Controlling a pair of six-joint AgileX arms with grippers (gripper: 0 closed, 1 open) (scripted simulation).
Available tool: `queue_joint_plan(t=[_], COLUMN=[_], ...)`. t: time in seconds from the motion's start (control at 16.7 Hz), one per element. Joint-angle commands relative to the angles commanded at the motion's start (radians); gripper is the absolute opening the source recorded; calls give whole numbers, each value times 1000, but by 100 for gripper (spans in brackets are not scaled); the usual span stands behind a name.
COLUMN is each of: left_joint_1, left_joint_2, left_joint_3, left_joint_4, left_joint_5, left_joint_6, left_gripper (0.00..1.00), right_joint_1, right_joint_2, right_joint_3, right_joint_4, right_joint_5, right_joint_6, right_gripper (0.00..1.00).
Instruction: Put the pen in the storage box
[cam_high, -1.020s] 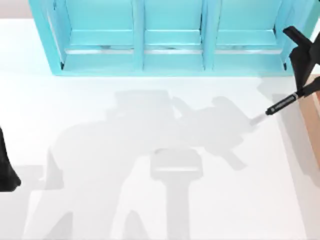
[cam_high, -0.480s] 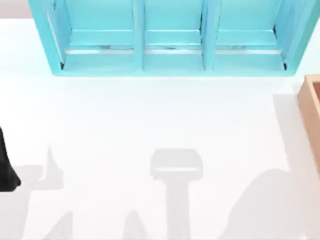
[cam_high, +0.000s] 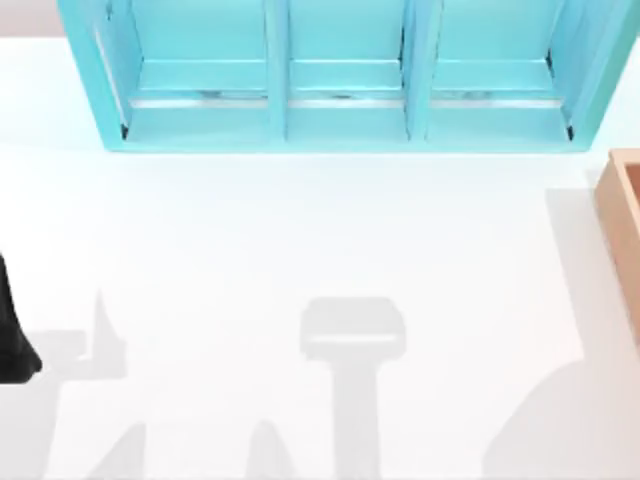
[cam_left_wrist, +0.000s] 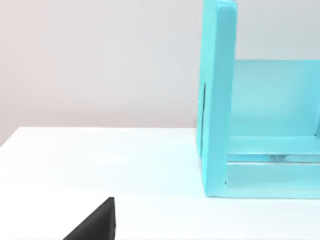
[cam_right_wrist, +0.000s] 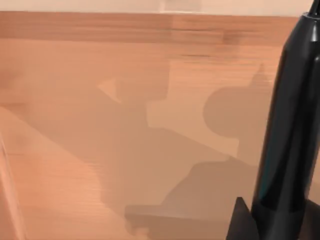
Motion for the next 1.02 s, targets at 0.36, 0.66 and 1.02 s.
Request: queue_joint_plan(t=[0.36, 0.66, 1.02], left_joint_1=[0, 0, 0], left_joint_2=[0, 0, 0], left_joint_3=[0, 0, 0], left_joint_4=[0, 0, 0], left_joint_5=[0, 0, 0], left_joint_6=[0, 0, 0], left_gripper=[100, 100, 100], right_joint_1=[97, 107, 100], right_joint_2=[3, -18, -23], right_joint_3=[-130, -229, -238], right_joint_4=[93, 213, 232], right_joint_5=[31, 12, 1], right_joint_6=[84, 105, 103], right_gripper=[0, 0, 8])
